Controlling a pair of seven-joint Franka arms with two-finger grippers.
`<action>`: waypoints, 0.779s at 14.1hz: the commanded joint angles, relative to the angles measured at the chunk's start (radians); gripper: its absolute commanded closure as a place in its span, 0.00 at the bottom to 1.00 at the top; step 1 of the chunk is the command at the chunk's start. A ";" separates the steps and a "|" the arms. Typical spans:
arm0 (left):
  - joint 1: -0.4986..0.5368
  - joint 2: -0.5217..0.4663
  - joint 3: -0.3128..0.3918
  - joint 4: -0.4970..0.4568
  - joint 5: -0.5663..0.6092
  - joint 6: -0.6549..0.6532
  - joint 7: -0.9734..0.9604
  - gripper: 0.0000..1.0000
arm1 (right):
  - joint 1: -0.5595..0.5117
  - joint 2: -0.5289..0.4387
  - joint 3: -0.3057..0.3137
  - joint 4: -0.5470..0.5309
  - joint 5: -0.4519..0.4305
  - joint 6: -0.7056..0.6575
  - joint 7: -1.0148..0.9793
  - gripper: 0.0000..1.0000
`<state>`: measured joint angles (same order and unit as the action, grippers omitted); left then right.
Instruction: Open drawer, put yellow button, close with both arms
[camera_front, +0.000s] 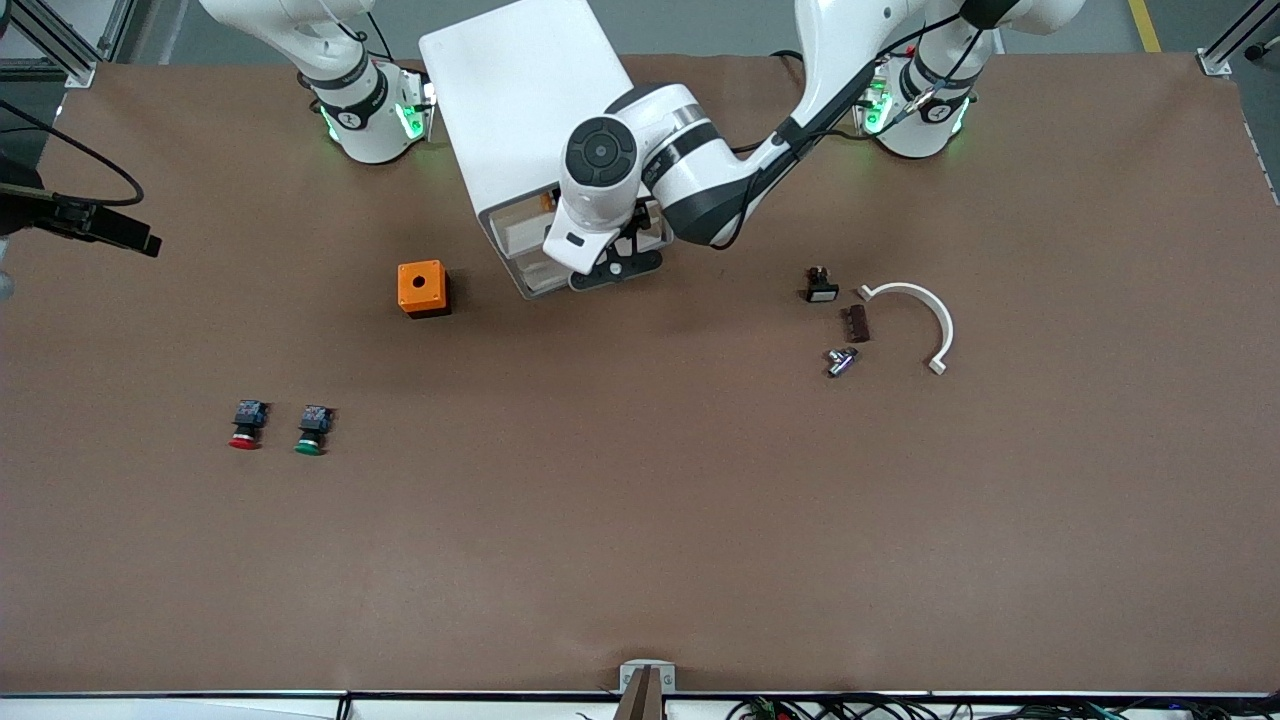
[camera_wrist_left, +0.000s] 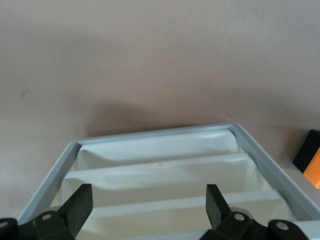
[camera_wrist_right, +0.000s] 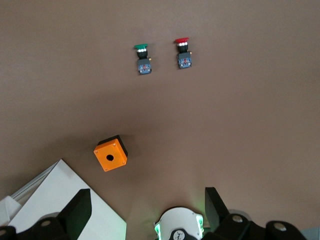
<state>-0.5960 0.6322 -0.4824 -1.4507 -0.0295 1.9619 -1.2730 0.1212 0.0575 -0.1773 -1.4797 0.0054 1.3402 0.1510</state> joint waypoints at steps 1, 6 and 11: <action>-0.025 -0.006 -0.010 -0.008 -0.053 0.006 -0.014 0.00 | -0.044 -0.062 0.019 -0.101 -0.022 0.081 -0.097 0.00; -0.053 0.001 -0.010 -0.017 -0.101 0.006 -0.016 0.00 | -0.081 -0.116 0.018 -0.208 -0.027 0.177 -0.176 0.00; -0.050 0.000 -0.010 -0.017 -0.128 -0.001 -0.005 0.00 | -0.084 -0.134 0.021 -0.225 -0.036 0.206 -0.217 0.00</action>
<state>-0.6316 0.6323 -0.4770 -1.4645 -0.1133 1.9628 -1.2795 0.0520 -0.0400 -0.1765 -1.6714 -0.0092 1.5270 -0.0501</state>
